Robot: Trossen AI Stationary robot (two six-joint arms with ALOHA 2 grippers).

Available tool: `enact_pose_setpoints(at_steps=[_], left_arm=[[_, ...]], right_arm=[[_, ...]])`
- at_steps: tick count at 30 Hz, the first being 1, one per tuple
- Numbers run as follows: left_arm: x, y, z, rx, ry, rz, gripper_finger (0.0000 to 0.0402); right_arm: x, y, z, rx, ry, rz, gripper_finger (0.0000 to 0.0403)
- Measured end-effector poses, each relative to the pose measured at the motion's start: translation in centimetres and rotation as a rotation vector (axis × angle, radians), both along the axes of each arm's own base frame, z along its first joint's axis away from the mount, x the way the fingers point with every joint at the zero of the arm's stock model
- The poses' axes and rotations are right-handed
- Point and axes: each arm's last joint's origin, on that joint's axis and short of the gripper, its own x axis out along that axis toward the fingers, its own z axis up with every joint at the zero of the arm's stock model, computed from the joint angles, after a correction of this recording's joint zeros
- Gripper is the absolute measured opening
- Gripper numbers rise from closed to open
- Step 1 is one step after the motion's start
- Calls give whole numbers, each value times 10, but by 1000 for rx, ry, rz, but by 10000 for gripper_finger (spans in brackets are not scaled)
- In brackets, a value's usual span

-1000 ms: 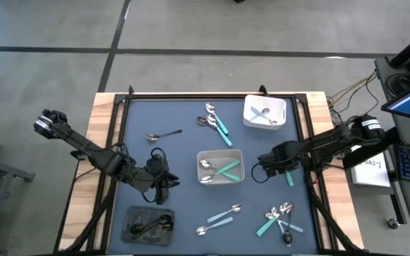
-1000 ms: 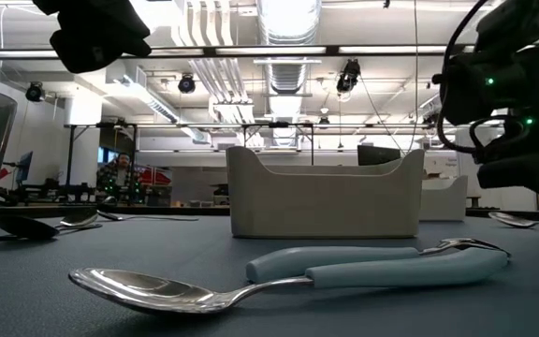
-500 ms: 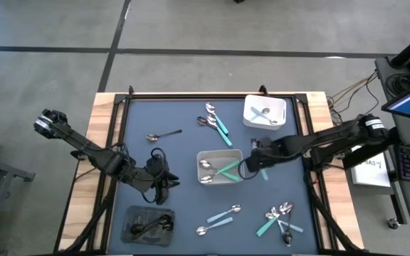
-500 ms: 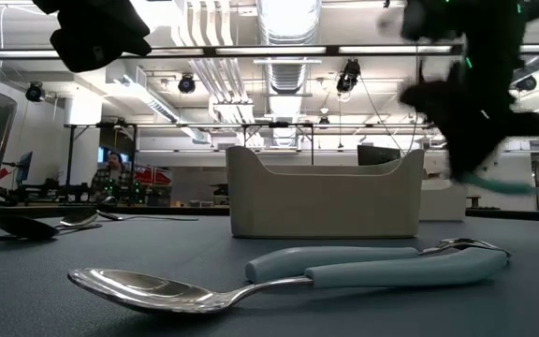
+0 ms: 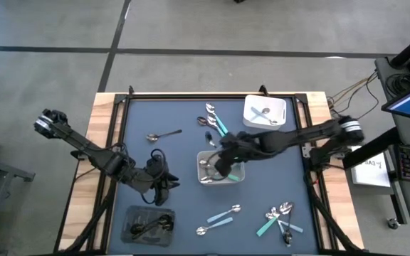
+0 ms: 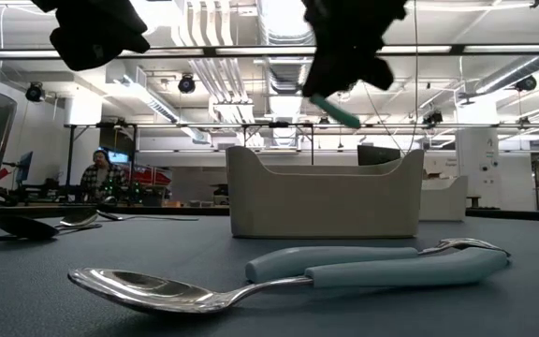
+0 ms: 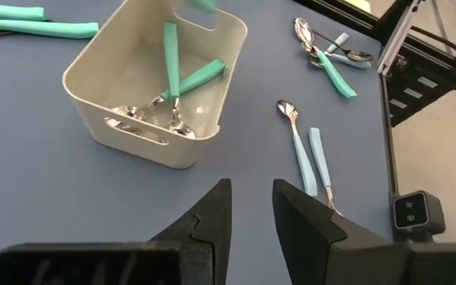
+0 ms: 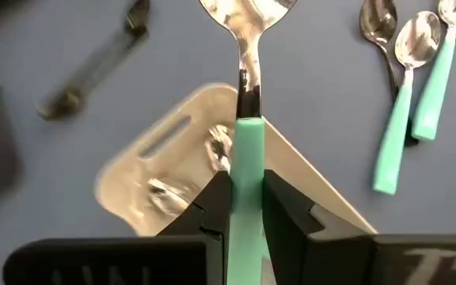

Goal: Sort silverware by color (type)
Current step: Put the green spoon into the gray bin

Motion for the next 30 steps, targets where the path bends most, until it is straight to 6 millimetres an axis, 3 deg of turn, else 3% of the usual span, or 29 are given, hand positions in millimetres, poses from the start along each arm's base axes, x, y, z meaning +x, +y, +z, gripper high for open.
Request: enact_pose_setpoints(at_steps=[6, 12, 22, 27, 30], left_arm=[[-4, -8, 0, -7, 0, -33, 77], [-6, -11, 0, -15, 0, -39, 77], [-3, -12, -3, -16, 9, -34, 77], [-2, -13, -4, -22, 4, -33, 77], [-2, -13, -4, -24, 3, -34, 77]], right_arm=[[27, 4, -27, -44, 263, 59, 44], [39, 19, -36, 17, 300, 166, 54], [25, 38, -26, 56, 320, 125, 131], [7, 47, -22, 195, 406, -75, 141], [-7, 67, -25, 262, 494, -162, 136]])
